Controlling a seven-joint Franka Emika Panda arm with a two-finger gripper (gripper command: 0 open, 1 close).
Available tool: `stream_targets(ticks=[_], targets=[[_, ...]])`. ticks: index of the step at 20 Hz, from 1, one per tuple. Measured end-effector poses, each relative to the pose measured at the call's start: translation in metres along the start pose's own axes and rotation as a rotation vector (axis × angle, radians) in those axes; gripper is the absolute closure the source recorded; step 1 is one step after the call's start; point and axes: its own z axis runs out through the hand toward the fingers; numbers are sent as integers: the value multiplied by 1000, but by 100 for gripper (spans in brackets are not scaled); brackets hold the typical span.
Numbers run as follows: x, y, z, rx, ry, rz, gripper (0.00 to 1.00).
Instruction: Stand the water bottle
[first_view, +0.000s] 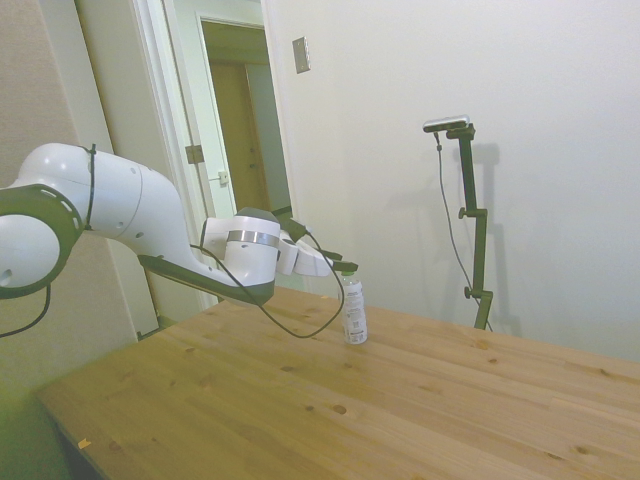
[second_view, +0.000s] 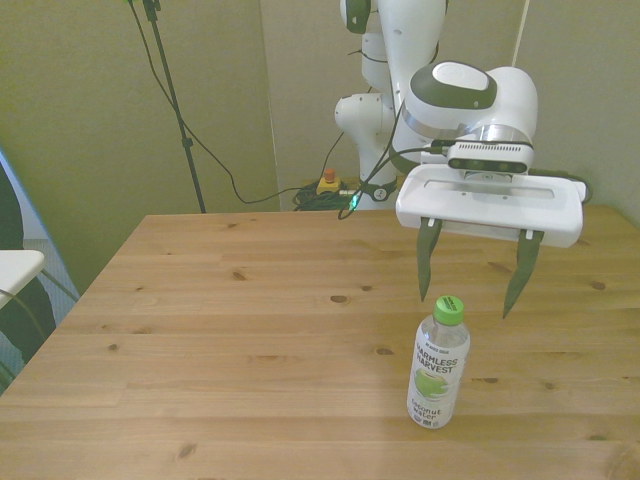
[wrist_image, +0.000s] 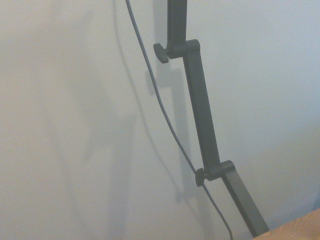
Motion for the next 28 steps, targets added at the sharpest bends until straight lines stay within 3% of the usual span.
stream_targets(ticks=[4, 10, 16, 22, 25, 28], targets=[[14, 31, -38, -24, -53, -5, 0], [54, 72, -78, -134, -128, -21, 0], [16, 110, -94, -270, -294, -123, 0], [-12, 98, -142, -395, -476, -212, 0], [20, 91, -171, -468, -571, -289, 0], [85, 88, -183, -517, -658, -339, 0]])
